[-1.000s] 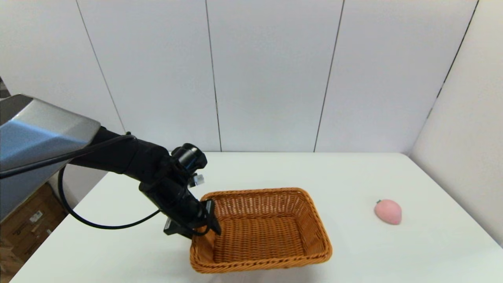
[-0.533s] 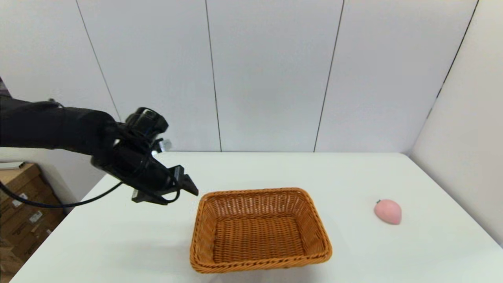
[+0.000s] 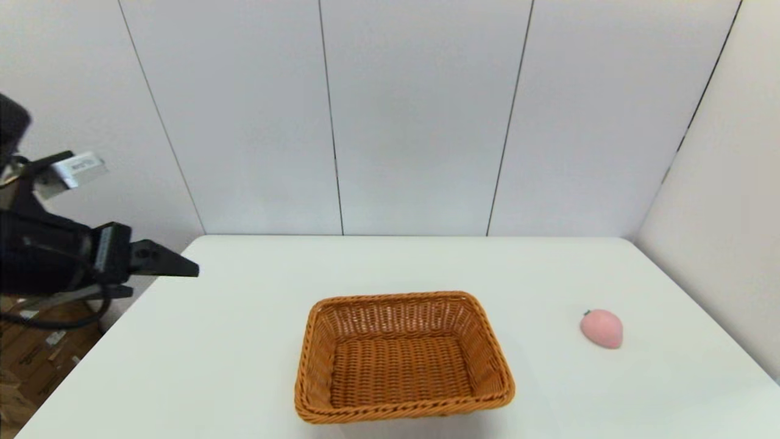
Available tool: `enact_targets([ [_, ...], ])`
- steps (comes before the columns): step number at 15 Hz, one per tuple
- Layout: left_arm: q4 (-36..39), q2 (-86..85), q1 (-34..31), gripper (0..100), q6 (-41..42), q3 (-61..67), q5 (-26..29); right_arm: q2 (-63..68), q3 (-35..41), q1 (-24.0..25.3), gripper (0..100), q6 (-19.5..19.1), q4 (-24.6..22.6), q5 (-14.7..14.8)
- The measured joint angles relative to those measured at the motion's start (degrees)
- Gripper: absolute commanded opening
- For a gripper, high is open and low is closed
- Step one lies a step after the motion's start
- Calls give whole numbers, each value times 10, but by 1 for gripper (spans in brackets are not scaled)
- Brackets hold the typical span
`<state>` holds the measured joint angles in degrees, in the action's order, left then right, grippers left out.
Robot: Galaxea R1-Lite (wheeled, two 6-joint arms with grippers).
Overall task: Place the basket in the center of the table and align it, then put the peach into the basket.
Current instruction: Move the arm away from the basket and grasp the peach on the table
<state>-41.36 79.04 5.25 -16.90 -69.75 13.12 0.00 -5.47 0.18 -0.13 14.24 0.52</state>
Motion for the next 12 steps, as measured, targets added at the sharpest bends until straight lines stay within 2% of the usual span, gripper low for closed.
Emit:
enact_targets([
  [3, -8, -156, -9, 100, 22, 85, -20, 0, 0, 0, 100, 1, 0, 0],
  [9, -9, -469, -15, 100, 84, 295, -122, 0, 0, 0, 100, -1, 0, 0],
  [12, -7, -575, -16, 100, 101, 363, -143, 0, 0, 0, 100, -1, 0, -1],
])
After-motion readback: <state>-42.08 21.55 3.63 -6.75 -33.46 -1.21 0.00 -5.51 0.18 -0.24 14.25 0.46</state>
